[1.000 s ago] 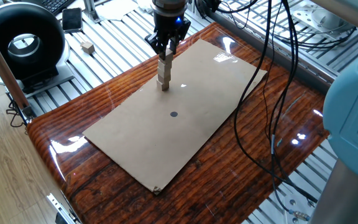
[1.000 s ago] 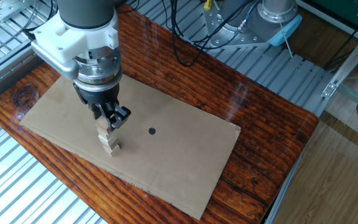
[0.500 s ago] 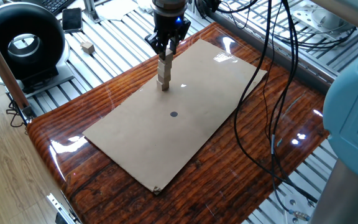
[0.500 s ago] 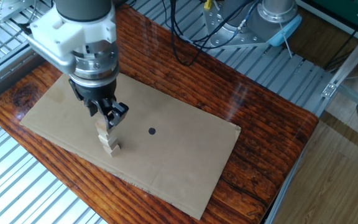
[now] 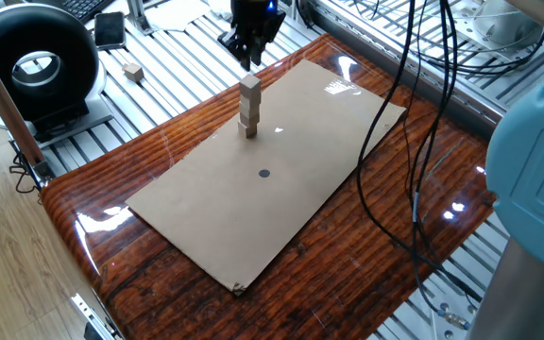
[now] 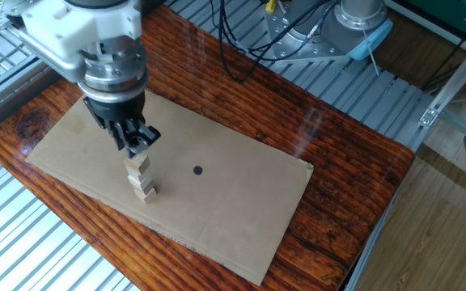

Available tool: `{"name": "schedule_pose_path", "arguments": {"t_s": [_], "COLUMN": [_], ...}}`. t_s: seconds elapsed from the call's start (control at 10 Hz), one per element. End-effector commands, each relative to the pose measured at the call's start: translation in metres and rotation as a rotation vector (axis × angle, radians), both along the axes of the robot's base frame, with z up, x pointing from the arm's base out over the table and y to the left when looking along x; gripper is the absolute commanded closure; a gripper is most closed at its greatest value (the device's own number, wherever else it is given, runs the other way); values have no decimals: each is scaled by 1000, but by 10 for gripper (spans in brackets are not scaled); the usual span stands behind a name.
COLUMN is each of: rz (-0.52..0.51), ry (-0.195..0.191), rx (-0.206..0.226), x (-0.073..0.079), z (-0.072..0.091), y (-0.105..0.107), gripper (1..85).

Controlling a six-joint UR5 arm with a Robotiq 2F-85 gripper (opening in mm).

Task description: Stack the blocks in a vertical line of five

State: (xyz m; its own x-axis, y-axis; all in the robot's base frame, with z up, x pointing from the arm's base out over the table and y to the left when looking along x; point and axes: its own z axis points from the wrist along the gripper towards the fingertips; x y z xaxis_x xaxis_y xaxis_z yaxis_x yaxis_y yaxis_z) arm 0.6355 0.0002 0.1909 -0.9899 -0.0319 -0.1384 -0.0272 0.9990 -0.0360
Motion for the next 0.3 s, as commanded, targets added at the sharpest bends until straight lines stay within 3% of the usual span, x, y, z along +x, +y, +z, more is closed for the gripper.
{"name": "schedule_pose_path", "arguments": {"t_s": [0.0, 0.2], "rz": [27, 55], "ry": [-5, 2], "rx": [-20, -25], "x": [0, -1], "z": [12, 12], "y": [-7, -9], "gripper": [847, 847]}}
